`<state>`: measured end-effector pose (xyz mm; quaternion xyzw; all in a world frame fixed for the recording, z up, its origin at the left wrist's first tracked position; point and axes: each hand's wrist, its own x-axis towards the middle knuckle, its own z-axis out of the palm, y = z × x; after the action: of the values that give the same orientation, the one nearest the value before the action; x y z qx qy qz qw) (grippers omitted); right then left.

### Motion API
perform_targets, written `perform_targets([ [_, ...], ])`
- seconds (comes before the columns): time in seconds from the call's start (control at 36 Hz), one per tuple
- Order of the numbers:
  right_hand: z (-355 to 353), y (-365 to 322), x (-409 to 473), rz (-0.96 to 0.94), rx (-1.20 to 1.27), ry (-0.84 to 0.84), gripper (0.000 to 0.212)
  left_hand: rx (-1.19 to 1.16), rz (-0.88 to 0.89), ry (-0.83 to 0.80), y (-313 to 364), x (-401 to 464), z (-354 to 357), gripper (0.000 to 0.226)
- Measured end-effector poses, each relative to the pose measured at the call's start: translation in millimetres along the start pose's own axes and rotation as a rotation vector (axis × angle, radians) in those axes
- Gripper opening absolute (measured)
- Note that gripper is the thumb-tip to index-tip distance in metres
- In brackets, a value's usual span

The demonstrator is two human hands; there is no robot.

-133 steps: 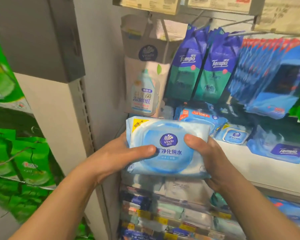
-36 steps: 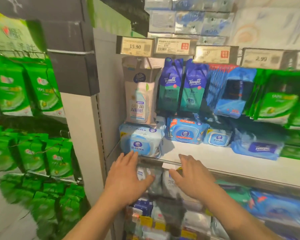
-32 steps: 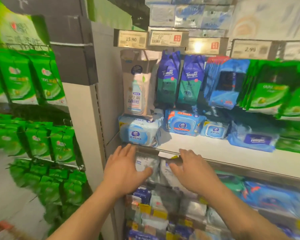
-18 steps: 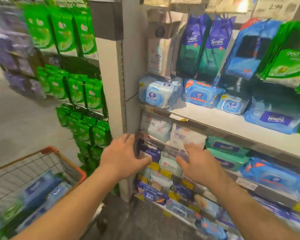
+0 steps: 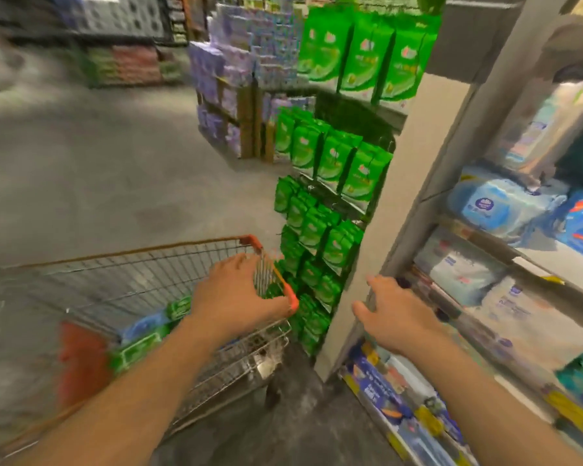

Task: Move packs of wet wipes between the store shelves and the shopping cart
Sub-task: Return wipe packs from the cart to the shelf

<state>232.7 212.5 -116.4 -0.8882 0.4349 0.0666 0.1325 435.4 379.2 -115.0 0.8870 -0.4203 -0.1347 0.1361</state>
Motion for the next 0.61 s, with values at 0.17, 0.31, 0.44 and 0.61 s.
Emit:
perform_targets([
  [0.17,16,-101,35,-0.163,-0.072,-0.051,0.074,-0.06,-0.175,0.052,-106,-5,-17,0.103],
  [0.31,34,-184,58,-0.266,-0.08,-0.043,0.068,-0.127,-0.297,0.075,-184,-11,-31,0.105],
  [0.44,50,-251,76,-0.377,-0.097,-0.104,0.065,-0.144,-0.403,0.088,-244,-16,-35,0.111],
  [0.61,67,-295,104,-0.489,-0.098,-0.18,0.066,-0.148,-0.485,0.074,-276,-7,-35,0.105],
])
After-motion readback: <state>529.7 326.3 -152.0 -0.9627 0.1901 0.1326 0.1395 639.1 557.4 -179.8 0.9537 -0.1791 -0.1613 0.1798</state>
